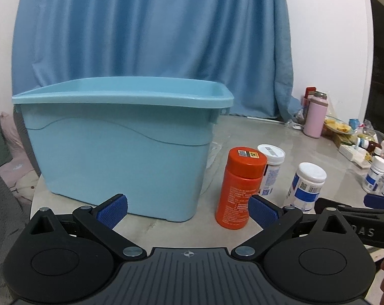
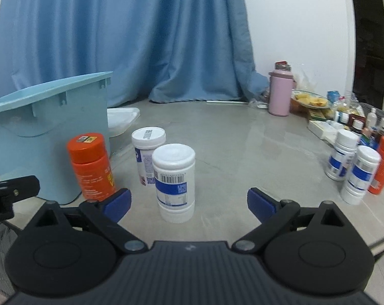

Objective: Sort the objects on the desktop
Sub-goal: 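Close the right gripper around the large white blue-labelled jar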

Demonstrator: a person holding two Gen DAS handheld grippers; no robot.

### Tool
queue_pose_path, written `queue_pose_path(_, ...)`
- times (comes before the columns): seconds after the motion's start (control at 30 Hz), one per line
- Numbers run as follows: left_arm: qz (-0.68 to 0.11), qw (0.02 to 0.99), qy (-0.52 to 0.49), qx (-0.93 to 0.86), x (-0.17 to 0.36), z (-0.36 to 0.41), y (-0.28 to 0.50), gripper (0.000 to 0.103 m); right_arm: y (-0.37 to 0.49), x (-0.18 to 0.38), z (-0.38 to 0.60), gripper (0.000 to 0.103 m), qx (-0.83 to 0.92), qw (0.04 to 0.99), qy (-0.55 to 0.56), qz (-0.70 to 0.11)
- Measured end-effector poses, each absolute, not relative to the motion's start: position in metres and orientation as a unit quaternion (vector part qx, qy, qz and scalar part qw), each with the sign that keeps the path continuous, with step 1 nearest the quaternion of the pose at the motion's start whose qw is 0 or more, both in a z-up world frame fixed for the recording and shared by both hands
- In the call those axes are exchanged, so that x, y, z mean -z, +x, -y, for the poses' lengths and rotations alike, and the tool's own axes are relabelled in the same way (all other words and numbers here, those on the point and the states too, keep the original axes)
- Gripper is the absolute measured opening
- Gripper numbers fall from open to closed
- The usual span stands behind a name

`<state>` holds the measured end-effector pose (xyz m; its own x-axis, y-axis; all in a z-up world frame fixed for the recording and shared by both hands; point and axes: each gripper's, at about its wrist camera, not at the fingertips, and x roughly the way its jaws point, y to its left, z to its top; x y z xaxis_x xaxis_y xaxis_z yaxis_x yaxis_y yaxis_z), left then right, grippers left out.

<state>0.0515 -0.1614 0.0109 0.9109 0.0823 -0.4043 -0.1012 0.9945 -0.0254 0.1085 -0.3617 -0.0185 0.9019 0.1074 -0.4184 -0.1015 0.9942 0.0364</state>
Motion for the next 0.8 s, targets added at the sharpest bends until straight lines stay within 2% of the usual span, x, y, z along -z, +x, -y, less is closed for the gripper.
queue_pose_path(0.3,-0.203,0.976,-0.022,-0.078,-0.015,0.161,0.052,0.101,0.149,0.038,0.354,0.098,-0.076,0.971,-0.005,-0.225)
queue_pose_path(0.47,-0.204,0.975,-0.012,-0.086,-0.018,0.16,0.051,0.101,0.17,0.045,0.342,0.081,-0.077,0.969,-0.018,-0.234)
queue_pose_path(0.5,-0.204,0.975,-0.01,-0.087,-0.018,0.16,0.051,0.101,0.172,0.046,0.34,0.06,-0.079,0.969,-0.019,-0.234)
queue_pose_path(0.53,-0.204,0.975,-0.008,-0.087,-0.019,0.16,0.051,0.101,0.173,0.046,0.339,0.048,-0.079,0.969,-0.022,-0.234)
queue_pose_path(0.8,-0.205,0.975,-0.012,-0.084,-0.02,0.156,0.052,0.101,0.164,0.038,0.344,0.048,-0.081,0.969,-0.008,-0.233)
